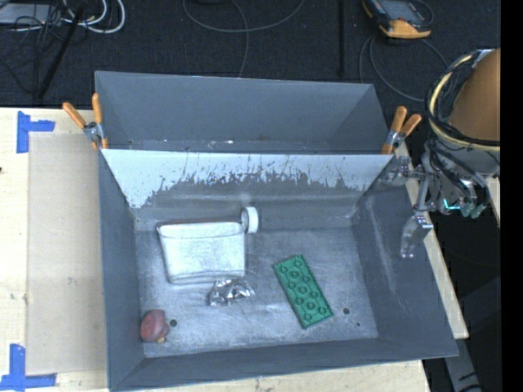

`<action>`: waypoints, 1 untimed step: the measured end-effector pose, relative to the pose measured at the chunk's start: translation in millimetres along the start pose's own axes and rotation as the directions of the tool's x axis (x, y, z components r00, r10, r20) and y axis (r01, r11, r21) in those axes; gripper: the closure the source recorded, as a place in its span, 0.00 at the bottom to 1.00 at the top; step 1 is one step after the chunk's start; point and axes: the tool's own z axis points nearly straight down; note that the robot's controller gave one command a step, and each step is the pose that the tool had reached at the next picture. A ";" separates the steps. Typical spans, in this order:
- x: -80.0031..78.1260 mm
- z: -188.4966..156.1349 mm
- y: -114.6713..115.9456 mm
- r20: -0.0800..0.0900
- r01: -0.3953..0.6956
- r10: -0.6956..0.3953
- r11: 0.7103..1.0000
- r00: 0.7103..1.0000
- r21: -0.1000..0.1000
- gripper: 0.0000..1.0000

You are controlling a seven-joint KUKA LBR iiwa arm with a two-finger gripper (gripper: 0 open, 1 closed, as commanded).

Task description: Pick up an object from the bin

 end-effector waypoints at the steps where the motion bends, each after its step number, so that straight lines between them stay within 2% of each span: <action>1: 65.3 94.5 29.8 -0.003 0.138 -0.138 0.990 0.990 -0.003 0.00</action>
Offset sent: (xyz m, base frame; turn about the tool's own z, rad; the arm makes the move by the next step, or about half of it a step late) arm -0.0629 0.0280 -0.0892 -0.1380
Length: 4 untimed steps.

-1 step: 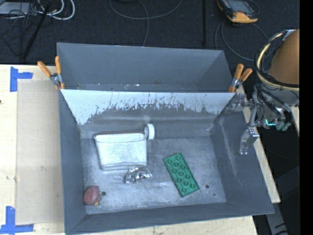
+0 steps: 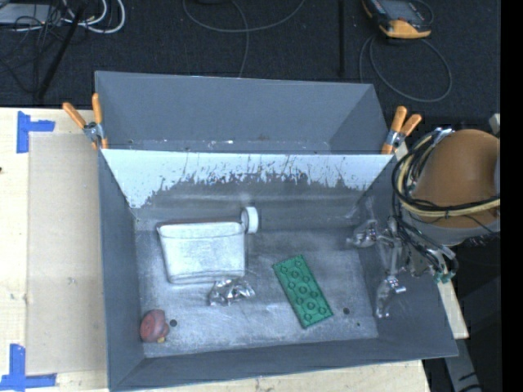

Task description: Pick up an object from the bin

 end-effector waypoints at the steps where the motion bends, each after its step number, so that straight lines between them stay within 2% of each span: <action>1: 0.1 73.3 93.3 0.016 -0.116 0.116 0.993 0.993 0.004 0.00; 2: -2.1 68.7 90.8 0.021 -0.116 0.116 0.993 0.993 0.004 1.00; 3: 3.4 -45.4 124.8 0.018 -0.047 0.047 0.999 0.999 0.004 1.00; 4: 6.6 -196.8 117.1 0.020 -0.071 0.071 0.997 0.997 0.005 1.00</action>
Offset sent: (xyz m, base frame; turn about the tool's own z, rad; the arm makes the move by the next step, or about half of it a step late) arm -0.0147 0.0900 -0.0725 0.1182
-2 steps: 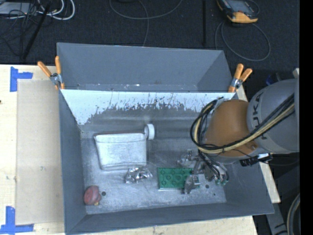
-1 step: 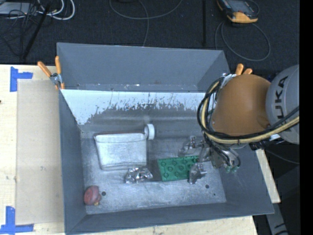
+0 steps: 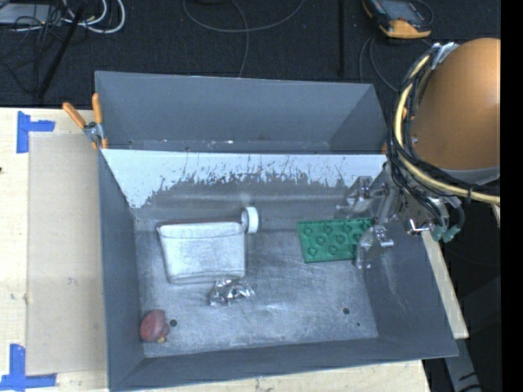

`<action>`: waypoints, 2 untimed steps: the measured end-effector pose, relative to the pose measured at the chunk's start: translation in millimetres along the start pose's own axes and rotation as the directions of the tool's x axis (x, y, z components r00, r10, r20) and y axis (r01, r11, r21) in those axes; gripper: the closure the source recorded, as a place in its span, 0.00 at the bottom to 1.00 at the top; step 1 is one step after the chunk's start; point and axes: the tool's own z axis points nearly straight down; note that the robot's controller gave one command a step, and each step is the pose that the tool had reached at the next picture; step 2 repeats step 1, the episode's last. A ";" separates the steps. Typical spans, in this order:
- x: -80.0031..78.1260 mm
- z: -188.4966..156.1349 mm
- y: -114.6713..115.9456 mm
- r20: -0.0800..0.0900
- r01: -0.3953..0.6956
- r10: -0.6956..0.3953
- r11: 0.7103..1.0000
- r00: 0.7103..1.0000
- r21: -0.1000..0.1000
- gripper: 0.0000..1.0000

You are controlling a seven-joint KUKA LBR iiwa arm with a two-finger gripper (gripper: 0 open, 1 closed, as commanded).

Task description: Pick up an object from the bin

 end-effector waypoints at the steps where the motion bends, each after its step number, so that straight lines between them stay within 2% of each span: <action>1: 2.9 -19.4 -7.9 -0.006 0.415 -0.415 0.910 0.910 -0.003 1.00; 2: 2.9 -19.4 -7.9 -0.006 0.415 -0.415 0.910 0.910 -0.003 1.00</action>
Offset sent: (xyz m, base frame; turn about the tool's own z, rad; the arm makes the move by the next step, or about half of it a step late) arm -0.0035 -0.0082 0.0196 -0.4283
